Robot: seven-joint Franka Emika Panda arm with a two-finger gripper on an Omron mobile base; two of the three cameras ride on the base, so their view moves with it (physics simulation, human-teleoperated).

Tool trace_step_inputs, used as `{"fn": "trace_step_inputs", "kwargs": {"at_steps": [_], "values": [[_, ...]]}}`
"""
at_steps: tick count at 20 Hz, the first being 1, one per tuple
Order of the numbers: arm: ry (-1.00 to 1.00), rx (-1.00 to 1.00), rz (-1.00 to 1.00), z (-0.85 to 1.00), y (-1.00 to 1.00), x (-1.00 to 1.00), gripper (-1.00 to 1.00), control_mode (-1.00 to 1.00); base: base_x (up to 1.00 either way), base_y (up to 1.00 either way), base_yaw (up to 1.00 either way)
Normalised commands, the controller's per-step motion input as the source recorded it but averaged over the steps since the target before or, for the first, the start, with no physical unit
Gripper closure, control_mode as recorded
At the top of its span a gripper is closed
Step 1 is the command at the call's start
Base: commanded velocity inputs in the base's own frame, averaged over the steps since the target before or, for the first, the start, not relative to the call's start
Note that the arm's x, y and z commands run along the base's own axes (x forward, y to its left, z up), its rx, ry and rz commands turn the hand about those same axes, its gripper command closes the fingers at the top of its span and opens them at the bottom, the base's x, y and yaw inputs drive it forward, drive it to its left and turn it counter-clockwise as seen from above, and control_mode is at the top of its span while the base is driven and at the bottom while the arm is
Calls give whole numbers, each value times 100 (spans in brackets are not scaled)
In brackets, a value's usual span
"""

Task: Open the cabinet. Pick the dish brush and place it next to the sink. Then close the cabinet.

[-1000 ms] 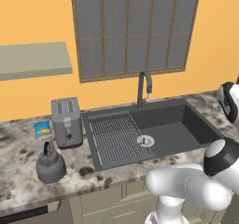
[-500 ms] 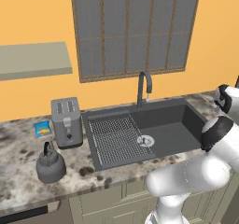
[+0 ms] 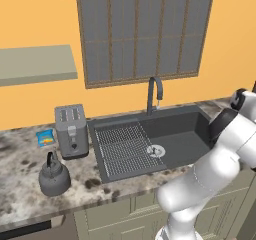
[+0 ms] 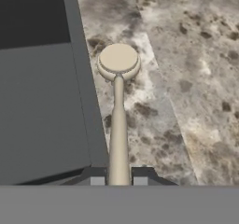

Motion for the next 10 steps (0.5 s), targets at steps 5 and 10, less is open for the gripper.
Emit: {"fn": "trace_step_inputs", "kwargs": {"at_steps": [5, 10], "values": [[0, 3, 0, -41, -3, 0, 100, -100, 0, 0, 0], [0, 0, 0, -56, 0, 1, 100, -100, 0, 0, 0]]}}
